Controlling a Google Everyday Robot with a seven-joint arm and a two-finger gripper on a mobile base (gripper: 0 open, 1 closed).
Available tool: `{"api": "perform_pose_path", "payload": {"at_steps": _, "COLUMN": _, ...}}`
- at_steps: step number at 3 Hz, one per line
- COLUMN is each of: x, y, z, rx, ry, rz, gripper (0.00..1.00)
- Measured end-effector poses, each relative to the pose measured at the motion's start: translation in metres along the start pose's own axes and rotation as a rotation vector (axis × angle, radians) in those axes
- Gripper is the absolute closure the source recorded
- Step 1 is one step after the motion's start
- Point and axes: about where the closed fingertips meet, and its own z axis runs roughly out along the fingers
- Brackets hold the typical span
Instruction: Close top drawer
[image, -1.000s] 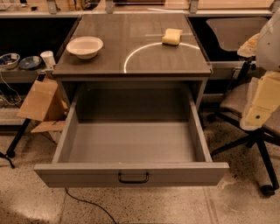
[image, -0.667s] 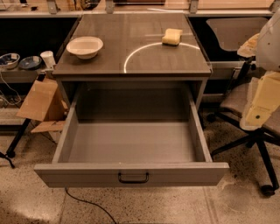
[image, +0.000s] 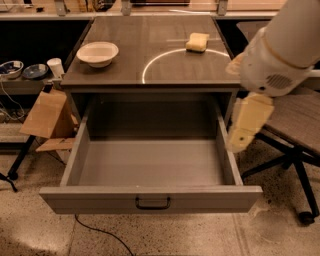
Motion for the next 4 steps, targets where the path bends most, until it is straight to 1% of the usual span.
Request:
{"api": "perform_pose_path", "payload": {"at_steps": 1, "x": -0.049, "y": 0.027, "z": 0.059, "rx": -0.072, "ry": -0.073, "rz": -0.118, "gripper": 0.0}}
{"api": "perform_pose_path", "payload": {"at_steps": 2, "x": -0.069, "y": 0.065, "z": 0.106, "rx": -0.104, "ry": -0.116, "rz": -0.228, "gripper": 0.0}}
{"api": "perform_pose_path", "payload": {"at_steps": 3, "x": -0.074, "y": 0.069, "z": 0.111, "rx": -0.118, "ry": -0.118, "rz": -0.236, "gripper": 0.0}}
{"api": "perform_pose_path", "payload": {"at_steps": 4, "x": -0.103, "y": 0.085, "z": 0.135, "rx": -0.195, "ry": -0.127, "rz": -0.278, "gripper": 0.0}}
